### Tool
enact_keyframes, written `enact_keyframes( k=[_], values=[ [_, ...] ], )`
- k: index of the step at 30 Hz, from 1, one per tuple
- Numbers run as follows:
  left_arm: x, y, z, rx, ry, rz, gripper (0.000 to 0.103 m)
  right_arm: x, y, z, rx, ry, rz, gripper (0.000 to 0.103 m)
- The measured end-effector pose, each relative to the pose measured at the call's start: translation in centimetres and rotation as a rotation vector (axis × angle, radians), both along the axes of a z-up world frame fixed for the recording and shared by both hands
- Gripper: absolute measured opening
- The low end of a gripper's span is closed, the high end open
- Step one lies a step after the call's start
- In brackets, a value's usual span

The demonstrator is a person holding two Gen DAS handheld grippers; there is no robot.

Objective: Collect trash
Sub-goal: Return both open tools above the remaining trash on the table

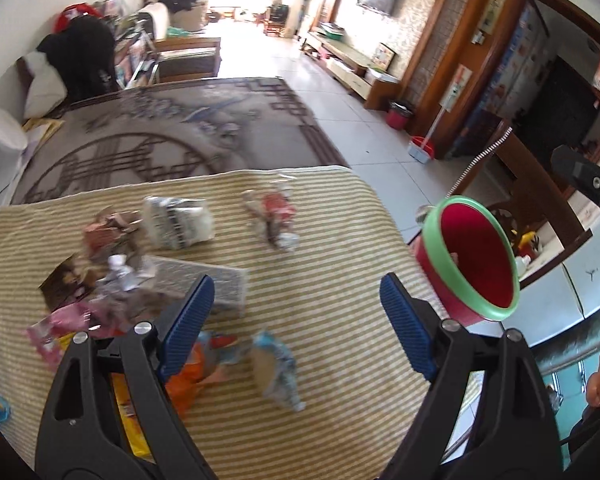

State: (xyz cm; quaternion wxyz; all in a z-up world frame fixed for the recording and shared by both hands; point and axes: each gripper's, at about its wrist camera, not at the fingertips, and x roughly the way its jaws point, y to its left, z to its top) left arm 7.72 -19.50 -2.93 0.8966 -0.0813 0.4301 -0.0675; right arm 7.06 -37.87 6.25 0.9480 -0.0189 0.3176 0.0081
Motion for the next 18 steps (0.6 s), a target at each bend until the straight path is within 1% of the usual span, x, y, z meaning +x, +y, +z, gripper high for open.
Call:
enact_keyframes(
  k=[3, 10, 13, 18],
  values=[
    [-1.3, 3.4, 0.1, -0.004, -0.005, 0.043, 0.082, -0.2, 3.3, -0.2, -0.016, 0.007, 0.040, 0.075],
    [-3.8, 9.5, 0.2, -0.011, -0.009, 0.104, 0.082, -1.7, 10.0, -0.2, -0.035, 0.004, 0.107, 0.076],
    [-4.9, 11.7, 0.8, -0.008, -0.025, 0.123, 0.082, -2.5, 11.8, 0.0, -0.040, -0.002, 0.121, 0.076],
    [-6.2, 14.2, 1.9, 0.012, -0.058, 0.135, 0.082, -3.9, 14.8, 0.2, -0.047, -0.014, 0.129, 0.076]
  ],
)
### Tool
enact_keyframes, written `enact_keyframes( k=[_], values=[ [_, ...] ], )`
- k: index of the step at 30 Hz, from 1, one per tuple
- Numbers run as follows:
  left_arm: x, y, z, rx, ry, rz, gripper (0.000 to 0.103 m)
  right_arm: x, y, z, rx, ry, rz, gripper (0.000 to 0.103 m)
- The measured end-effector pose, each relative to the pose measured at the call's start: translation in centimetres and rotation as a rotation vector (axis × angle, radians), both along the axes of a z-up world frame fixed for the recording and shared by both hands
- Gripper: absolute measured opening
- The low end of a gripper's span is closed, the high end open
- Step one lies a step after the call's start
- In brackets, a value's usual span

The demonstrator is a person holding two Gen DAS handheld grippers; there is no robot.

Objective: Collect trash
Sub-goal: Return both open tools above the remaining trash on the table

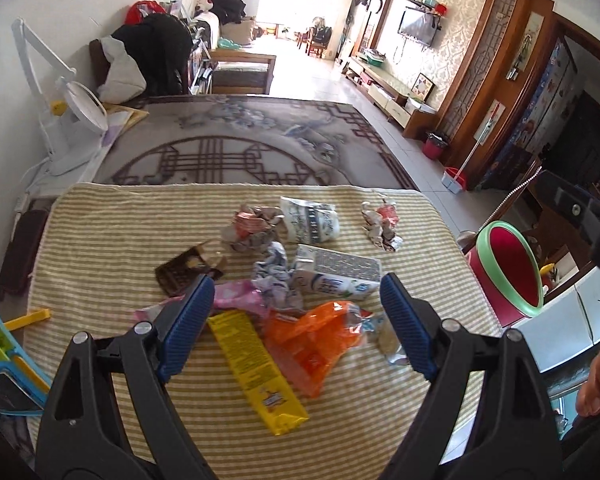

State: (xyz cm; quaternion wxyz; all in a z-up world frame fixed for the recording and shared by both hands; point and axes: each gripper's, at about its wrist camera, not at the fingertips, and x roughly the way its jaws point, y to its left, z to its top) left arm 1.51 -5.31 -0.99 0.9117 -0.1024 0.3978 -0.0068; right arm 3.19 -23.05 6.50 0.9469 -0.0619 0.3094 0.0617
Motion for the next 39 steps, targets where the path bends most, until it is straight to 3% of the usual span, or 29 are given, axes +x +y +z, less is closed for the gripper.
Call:
enact_keyframes(
  k=[16, 39],
  values=[
    [-3.9, 3.7, 5.2, 0.170, -0.136, 0.056, 0.086, -2.3, 4.8, -0.2, -0.010, -0.015, -0.005, 0.077],
    [-5.2, 5.8, 5.6, 0.184, -0.157, 0.080, 0.086, -3.2, 7.6, 0.0, -0.022, -0.026, 0.015, 0.077]
  ],
)
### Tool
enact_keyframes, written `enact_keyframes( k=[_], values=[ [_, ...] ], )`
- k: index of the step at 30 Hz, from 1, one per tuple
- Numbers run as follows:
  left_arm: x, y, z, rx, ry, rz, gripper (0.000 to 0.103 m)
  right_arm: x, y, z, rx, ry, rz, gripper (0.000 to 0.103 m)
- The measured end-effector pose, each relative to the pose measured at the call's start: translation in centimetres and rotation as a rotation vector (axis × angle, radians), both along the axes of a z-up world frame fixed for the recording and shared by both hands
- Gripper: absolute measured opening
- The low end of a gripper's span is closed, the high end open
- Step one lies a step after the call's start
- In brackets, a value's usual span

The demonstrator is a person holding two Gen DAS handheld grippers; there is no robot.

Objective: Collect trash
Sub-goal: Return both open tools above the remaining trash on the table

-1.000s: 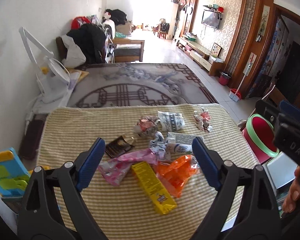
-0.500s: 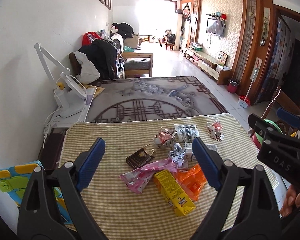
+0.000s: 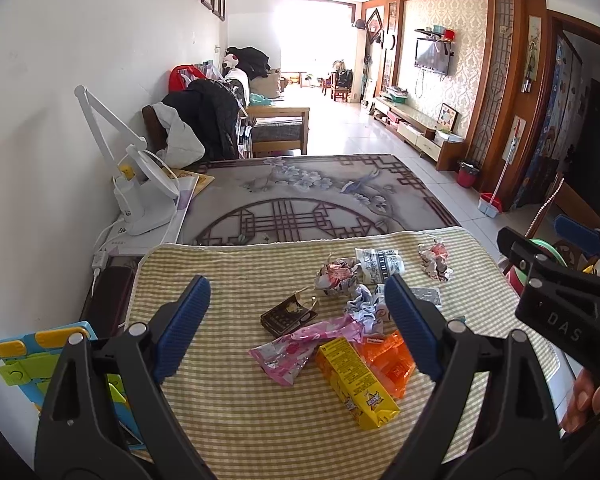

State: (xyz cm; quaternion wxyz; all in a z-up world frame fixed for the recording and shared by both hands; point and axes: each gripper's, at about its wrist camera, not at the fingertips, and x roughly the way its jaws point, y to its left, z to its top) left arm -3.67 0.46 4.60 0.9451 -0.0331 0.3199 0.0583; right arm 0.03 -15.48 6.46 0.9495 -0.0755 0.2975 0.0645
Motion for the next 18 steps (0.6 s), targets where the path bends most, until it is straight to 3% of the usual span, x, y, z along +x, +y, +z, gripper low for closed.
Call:
enact_keyframes(
  k=[18],
  values=[
    [0.45, -0.32, -0.52, 0.008, 0.021, -0.012, 0.086, -0.04, 0.37, -0.04, -0.001, -0.003, 0.000, 0.078]
  ],
)
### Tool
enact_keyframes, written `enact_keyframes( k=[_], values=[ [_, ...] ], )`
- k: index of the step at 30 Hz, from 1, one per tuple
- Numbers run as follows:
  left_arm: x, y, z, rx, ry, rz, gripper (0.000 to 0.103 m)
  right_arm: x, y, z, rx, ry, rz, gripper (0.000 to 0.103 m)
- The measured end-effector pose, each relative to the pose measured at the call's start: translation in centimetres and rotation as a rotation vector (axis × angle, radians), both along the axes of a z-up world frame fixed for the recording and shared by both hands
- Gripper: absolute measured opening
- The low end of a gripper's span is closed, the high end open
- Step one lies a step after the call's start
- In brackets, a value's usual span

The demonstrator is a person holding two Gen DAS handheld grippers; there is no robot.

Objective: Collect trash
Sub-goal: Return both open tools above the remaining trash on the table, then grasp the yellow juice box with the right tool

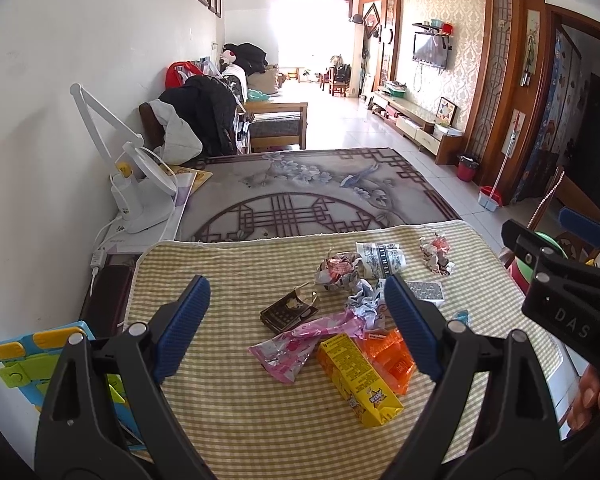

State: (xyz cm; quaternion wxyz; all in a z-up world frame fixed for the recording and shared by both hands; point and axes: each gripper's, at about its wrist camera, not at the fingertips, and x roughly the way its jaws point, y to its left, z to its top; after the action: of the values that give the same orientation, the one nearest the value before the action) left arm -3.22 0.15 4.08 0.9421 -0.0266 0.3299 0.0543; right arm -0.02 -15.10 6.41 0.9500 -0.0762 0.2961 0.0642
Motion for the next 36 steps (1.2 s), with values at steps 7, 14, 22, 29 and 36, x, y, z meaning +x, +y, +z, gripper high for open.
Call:
enact_keyframes(
  k=[7, 14, 22, 29, 36],
  values=[
    [0.10, -0.09, -0.14, 0.002, 0.001, -0.001, 0.086, -0.04, -0.14, -0.13, 0.000, 0.002, -0.001, 0.078],
    [0.20, -0.22, -0.30, 0.004, 0.006, -0.001, 0.086, 0.02, -0.01, -0.12, 0.001, 0.003, -0.001, 0.078],
    [0.35, -0.14, -0.39, 0.006, 0.010, 0.000, 0.088, 0.04, 0.12, -0.11, 0.000, 0.003, 0.000, 0.078],
    [0.41, 0.11, -0.47, 0.005, 0.011, 0.002, 0.088, 0.12, 0.29, -0.07, 0.001, 0.004, 0.002, 0.078],
    [0.45, 0.40, -0.47, 0.009, 0.013, 0.010, 0.088, 0.16, 0.39, -0.10, 0.002, 0.005, -0.001, 0.078]
  ],
)
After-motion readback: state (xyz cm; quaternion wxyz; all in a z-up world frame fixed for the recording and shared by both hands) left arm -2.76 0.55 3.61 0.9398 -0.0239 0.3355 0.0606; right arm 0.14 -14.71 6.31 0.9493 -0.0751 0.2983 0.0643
